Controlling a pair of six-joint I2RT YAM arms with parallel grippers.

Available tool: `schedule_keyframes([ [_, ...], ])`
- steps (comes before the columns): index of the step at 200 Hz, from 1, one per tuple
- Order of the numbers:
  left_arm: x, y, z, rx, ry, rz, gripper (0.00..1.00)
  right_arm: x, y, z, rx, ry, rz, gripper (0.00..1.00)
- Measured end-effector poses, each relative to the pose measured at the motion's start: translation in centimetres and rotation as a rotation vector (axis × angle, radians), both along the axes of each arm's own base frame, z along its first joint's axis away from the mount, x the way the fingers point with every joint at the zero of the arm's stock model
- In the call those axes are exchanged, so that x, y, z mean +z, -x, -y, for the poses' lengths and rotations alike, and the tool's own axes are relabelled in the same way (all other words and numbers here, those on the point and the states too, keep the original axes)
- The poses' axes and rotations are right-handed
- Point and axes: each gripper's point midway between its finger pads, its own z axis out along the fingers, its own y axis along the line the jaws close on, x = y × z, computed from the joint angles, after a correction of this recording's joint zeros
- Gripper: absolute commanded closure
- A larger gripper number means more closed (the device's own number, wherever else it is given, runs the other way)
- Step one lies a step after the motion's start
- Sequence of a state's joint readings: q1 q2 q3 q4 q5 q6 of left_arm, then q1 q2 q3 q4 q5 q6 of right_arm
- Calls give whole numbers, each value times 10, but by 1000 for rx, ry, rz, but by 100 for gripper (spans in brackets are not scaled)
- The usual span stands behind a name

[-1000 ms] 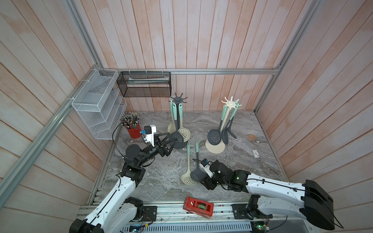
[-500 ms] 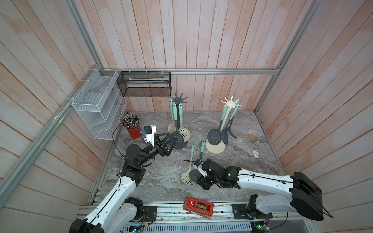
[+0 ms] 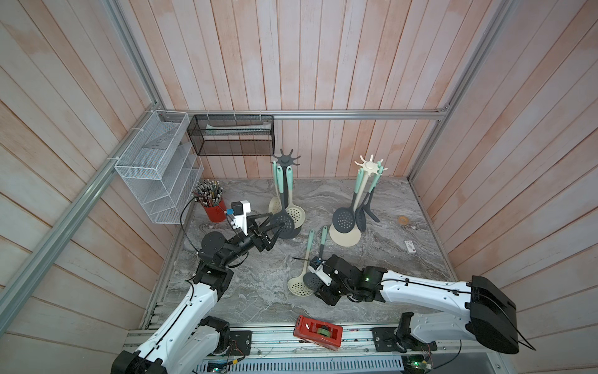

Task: Hang the skimmer on the kitchen utensil rack
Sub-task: Pick up the skimmer from the center of the board.

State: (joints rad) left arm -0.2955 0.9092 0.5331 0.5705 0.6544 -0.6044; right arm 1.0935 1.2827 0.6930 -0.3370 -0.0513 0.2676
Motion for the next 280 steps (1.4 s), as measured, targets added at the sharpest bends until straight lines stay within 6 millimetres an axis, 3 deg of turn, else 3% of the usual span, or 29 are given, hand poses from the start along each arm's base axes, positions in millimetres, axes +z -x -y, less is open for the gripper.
schedule_keyframes([
  [32,-1,-1,0,-1,1,-3,6,-9,0,0,14,33,-6,50],
  [80,-1,-1,0,-1,4,-5,6,-15,-6,-6,34,70,3,63],
  [154,-1,-1,0,-1,4,-5,6,-4,-9,-24,152,65,63,100],
  [231,-1,-1,0,-1,5,-8,6,15,-11,-32,231,23,89,100],
  [280,-3,-1,0,-2,7,-23,6,67,-7,-33,256,-94,156,100],
])
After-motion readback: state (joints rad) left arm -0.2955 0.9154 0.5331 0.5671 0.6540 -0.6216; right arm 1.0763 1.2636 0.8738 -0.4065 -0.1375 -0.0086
